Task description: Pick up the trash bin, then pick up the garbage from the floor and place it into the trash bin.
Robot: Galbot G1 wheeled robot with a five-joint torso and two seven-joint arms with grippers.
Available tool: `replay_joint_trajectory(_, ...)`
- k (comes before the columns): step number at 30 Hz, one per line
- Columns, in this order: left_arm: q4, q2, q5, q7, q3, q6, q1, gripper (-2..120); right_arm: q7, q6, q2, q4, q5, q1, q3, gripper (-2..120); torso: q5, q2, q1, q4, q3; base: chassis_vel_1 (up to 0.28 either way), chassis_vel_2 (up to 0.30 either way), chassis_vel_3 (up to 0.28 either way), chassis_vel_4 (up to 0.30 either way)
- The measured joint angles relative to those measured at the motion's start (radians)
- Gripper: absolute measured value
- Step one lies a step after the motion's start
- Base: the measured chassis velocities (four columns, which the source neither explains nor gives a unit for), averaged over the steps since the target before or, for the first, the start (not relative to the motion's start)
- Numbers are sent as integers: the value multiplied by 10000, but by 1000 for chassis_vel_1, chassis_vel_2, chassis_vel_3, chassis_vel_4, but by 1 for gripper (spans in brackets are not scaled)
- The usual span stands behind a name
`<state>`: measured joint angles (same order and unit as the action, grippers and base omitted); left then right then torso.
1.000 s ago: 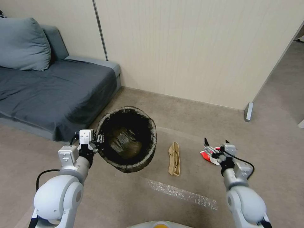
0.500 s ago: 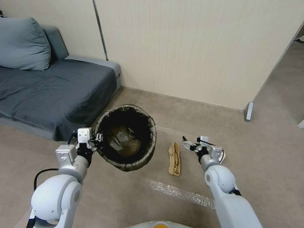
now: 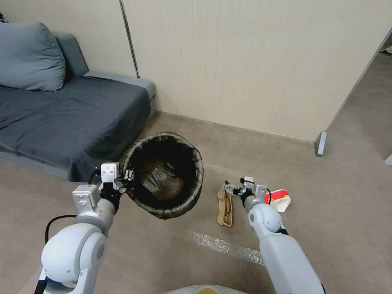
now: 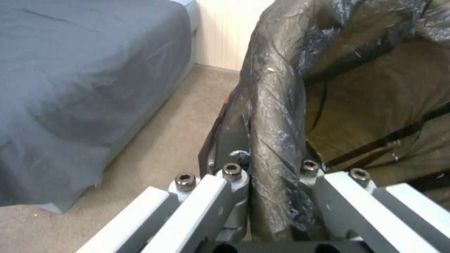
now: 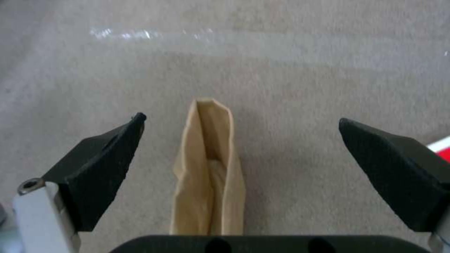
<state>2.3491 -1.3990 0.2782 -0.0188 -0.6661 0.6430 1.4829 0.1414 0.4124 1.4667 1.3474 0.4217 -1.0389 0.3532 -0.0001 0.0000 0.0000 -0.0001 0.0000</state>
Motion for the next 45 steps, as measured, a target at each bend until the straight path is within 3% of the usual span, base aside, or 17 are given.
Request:
replay_joint_trajectory(21,-20,-20,-47,36,54,19,-16,3,-179,19,450,-2238,-389,684,-29,100,1,1,-1,1,0,0,0,0,0)
replay_joint_trajectory(38,-92,-17,-60,75,81,20,-32,3,-241,-87,786,-2713,-695,774,22,99,1,1,-1,1,0,0,0,0,0)
replay_joint_trajectory(45,-135,-30,-114,107,58,10,-26,3,-354,-97,792,-2660,-734,760,-4,76,1,1,0,1,0,0,0,0,0)
